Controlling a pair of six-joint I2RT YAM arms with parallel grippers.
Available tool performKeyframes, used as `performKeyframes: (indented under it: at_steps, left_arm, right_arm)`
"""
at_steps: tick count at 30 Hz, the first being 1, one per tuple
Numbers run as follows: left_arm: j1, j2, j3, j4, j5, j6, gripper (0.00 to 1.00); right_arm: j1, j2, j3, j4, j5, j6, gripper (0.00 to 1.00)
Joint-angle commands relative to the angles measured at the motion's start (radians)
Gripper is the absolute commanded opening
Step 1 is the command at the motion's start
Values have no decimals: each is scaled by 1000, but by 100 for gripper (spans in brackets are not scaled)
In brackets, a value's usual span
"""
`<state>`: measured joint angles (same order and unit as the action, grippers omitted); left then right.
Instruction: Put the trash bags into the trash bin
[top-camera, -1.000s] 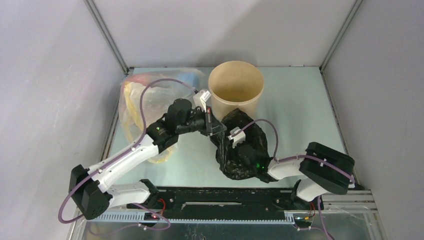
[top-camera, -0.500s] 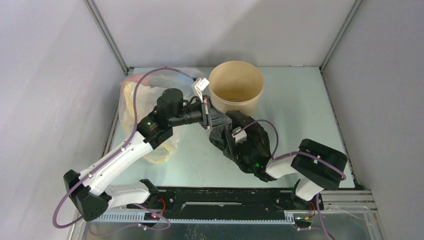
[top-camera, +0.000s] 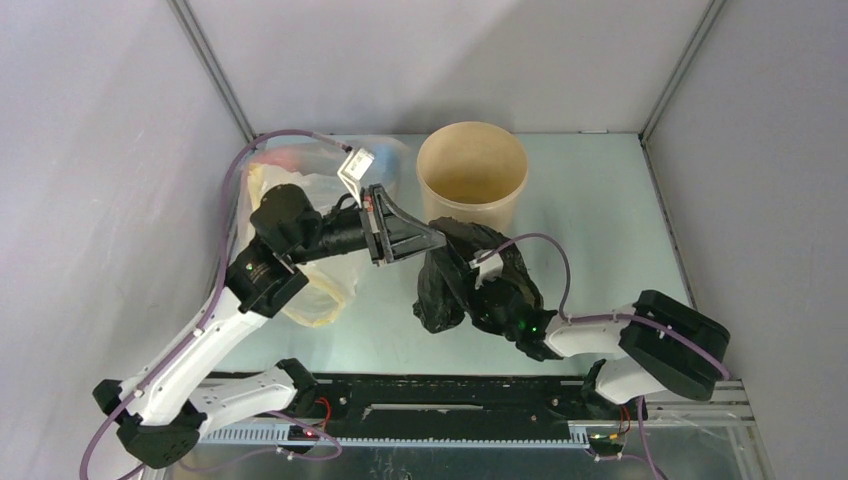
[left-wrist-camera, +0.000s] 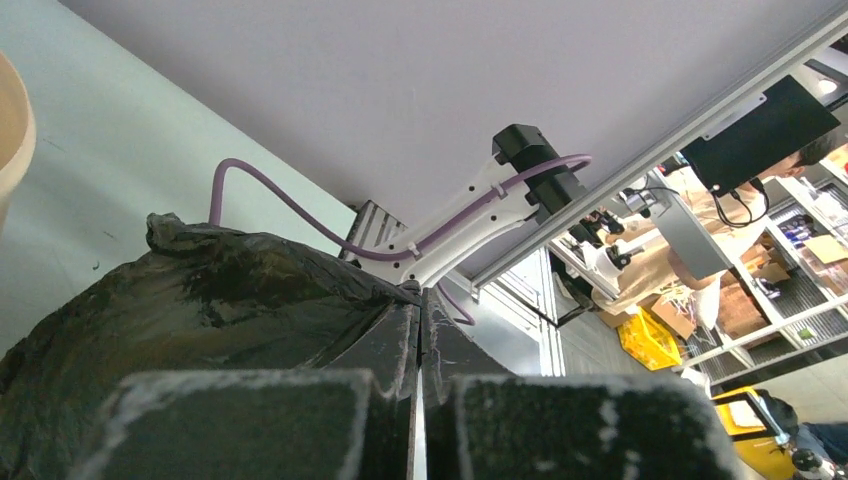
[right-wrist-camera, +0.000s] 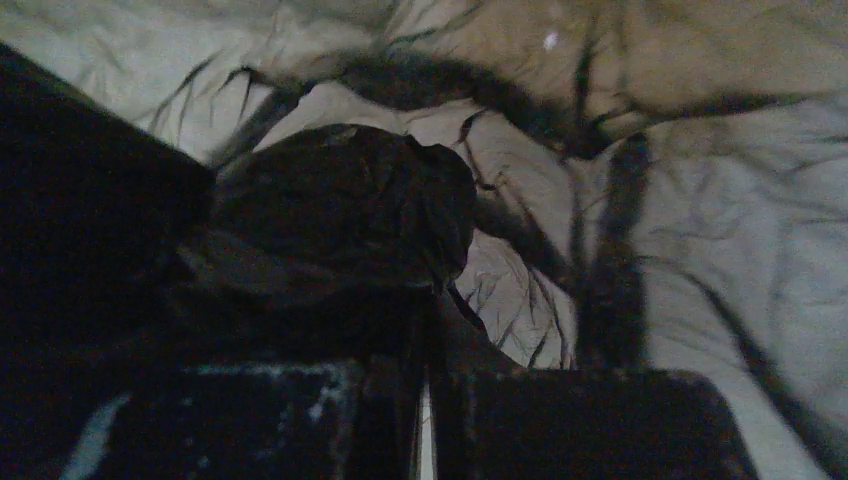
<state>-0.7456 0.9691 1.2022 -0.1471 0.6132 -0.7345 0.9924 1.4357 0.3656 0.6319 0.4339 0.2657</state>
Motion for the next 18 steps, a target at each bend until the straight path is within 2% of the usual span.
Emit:
performKeyframes:
  at_steps: [1,10,18]
  left_arm:
    - [3,0,0,-2,13,11,0]
    - [4,33,2,-67,-26,69,0]
    - [3,29,80,-133,-50,114,0]
  right_arm:
    - [12,-97,28,-55,9,20,0]
    - [44,-286,108,-251,-11,-2,0]
    - [47,-345,135,-329,-65,12,0]
